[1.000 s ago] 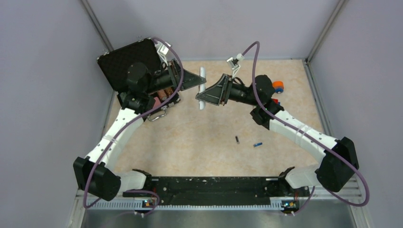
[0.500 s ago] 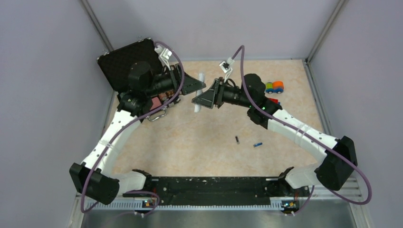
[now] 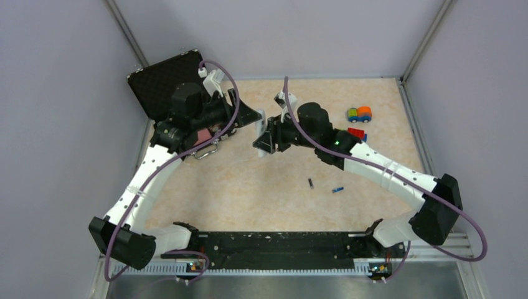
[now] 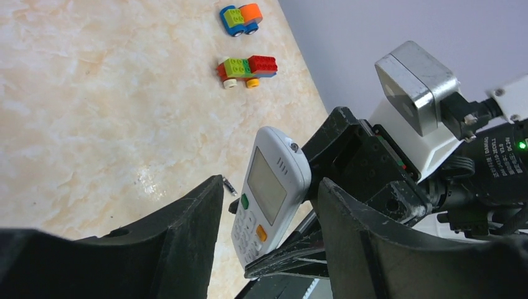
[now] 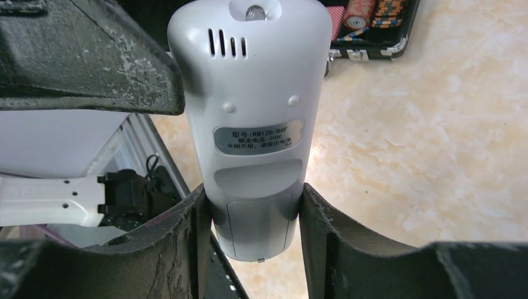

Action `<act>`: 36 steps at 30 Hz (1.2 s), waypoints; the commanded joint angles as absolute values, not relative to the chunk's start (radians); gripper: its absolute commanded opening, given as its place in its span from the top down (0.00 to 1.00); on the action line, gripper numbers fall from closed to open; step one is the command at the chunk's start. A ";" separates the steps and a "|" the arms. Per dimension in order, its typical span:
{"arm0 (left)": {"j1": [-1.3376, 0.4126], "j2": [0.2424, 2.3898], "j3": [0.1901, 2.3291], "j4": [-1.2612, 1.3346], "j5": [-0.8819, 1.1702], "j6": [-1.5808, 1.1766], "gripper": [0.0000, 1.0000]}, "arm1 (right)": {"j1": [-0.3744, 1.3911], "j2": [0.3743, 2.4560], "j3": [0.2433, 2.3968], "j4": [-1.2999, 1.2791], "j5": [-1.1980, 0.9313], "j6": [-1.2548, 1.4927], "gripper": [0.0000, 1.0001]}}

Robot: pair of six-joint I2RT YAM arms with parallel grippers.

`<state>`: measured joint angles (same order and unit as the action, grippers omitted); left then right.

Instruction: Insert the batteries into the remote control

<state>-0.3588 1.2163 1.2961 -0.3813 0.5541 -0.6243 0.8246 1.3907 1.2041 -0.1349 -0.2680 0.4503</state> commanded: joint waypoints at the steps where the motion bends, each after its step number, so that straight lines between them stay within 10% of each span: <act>1: -0.376 1.201 1.311 -0.385 0.520 -0.602 0.39 | 0.854 1.406 1.287 -0.164 -0.195 0.362 0.78; 12: -0.415 1.258 1.330 -0.510 0.429 -0.610 0.40 | 0.904 1.471 1.356 -0.227 -0.110 0.291 0.79; 20: -0.421 1.275 1.335 -0.534 0.388 -0.628 1.00 | 0.906 1.477 1.359 -0.237 -0.087 0.329 0.77; 27: -0.387 1.235 1.317 -0.496 0.377 -0.664 1.00 | 0.827 1.323 1.175 -0.114 -0.146 0.479 0.10; 36: -0.332 1.114 1.158 -0.138 0.506 -0.870 1.00 | 0.648 1.155 0.987 0.067 -0.371 0.922 0.05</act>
